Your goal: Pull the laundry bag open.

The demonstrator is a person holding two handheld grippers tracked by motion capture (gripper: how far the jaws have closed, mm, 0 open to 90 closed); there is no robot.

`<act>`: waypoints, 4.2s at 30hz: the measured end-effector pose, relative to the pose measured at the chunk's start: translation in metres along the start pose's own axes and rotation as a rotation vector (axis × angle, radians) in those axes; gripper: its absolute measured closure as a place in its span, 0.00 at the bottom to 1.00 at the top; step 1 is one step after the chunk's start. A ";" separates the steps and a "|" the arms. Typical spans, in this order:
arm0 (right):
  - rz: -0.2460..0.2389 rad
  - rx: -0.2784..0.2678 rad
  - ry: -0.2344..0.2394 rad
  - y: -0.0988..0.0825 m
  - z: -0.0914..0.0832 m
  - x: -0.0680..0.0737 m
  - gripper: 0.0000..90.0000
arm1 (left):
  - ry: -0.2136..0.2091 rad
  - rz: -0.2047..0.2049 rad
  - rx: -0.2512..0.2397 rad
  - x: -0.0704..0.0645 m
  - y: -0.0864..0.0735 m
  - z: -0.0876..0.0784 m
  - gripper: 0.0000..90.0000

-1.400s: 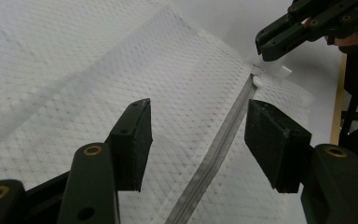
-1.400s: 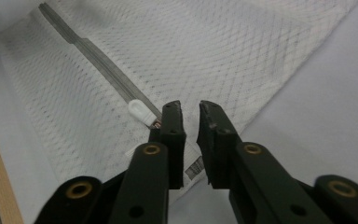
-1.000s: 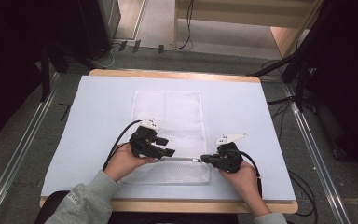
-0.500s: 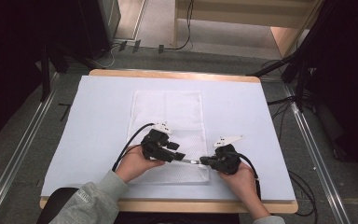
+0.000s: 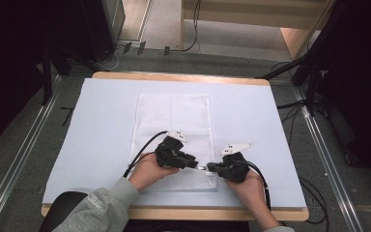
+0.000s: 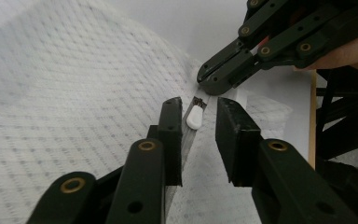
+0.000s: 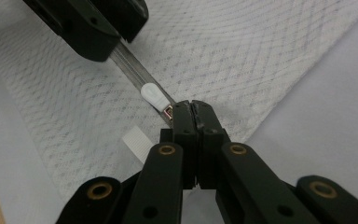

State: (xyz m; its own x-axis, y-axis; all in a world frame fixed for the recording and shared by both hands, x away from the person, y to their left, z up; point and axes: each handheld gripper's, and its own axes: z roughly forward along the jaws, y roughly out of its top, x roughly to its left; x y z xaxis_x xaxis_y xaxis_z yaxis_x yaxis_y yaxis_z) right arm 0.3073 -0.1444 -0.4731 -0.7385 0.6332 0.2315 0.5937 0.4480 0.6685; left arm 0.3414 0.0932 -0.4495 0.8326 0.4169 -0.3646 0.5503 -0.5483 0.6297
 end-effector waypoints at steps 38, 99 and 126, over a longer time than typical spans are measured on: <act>-0.002 0.002 0.009 -0.001 0.001 0.001 1.00 | -0.051 -0.044 0.013 -0.002 -0.005 0.035 0.94; -0.053 -0.020 -0.002 -0.007 -0.001 0.001 1.00 | -0.101 -0.139 0.095 0.024 -0.009 -0.003 0.98; -0.051 -0.027 0.006 -0.008 -0.001 0.000 1.00 | -0.098 -0.164 0.113 0.033 -0.019 -0.026 0.98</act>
State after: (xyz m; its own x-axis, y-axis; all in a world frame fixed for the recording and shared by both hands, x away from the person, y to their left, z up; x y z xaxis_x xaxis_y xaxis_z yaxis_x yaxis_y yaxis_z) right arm 0.3024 -0.1479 -0.4777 -0.7695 0.6063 0.2007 0.5464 0.4621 0.6986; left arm 0.3572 0.1363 -0.4560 0.7306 0.4378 -0.5240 0.6777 -0.5587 0.4781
